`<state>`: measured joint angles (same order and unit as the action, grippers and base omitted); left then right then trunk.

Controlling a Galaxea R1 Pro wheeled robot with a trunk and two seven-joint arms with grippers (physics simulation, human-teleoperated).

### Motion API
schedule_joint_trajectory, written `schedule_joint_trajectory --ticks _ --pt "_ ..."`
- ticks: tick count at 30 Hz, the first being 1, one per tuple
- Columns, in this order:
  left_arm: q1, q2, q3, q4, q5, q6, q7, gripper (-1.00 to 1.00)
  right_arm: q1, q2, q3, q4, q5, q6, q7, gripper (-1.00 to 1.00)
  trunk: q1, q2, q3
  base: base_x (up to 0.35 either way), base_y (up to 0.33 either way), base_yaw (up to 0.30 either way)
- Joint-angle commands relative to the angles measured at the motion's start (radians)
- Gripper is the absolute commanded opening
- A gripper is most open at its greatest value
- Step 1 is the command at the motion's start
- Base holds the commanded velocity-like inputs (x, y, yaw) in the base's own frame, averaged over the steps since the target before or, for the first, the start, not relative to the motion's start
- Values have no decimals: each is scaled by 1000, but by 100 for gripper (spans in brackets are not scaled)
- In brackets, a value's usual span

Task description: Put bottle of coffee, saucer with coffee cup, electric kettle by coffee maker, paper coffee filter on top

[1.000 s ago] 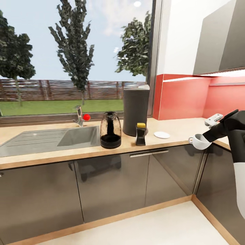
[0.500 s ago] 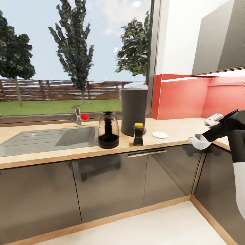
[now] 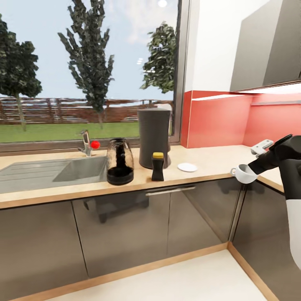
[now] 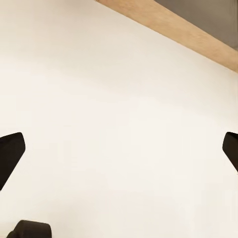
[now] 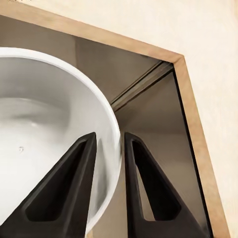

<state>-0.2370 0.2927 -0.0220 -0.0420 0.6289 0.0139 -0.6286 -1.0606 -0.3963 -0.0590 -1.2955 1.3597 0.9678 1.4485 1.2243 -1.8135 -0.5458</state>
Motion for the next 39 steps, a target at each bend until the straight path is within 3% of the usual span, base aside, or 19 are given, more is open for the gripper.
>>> schedule_joint_trajectory --ticks 1,16,27,39 --pt "-1 0 -3 1 5 1 -3 100 -1 0 0 -1 8 19 12 -100 0 -1 -1 90 -95 0" --pt "-1 0 -3 1 5 1 -3 100 -2 8 1 -1 6 34 12 -100 0 -1 -1 16 -17 195" --pt "-1 0 -3 1 5 1 -3 100 -2 10 1 -1 6 34 11 -100 0 -1 -1 0 0 78" --pt "-1 0 -2 1 5 1 -3 100 -2 10 1 -1 6 34 11 -100 0 -1 -1 1 0 244"
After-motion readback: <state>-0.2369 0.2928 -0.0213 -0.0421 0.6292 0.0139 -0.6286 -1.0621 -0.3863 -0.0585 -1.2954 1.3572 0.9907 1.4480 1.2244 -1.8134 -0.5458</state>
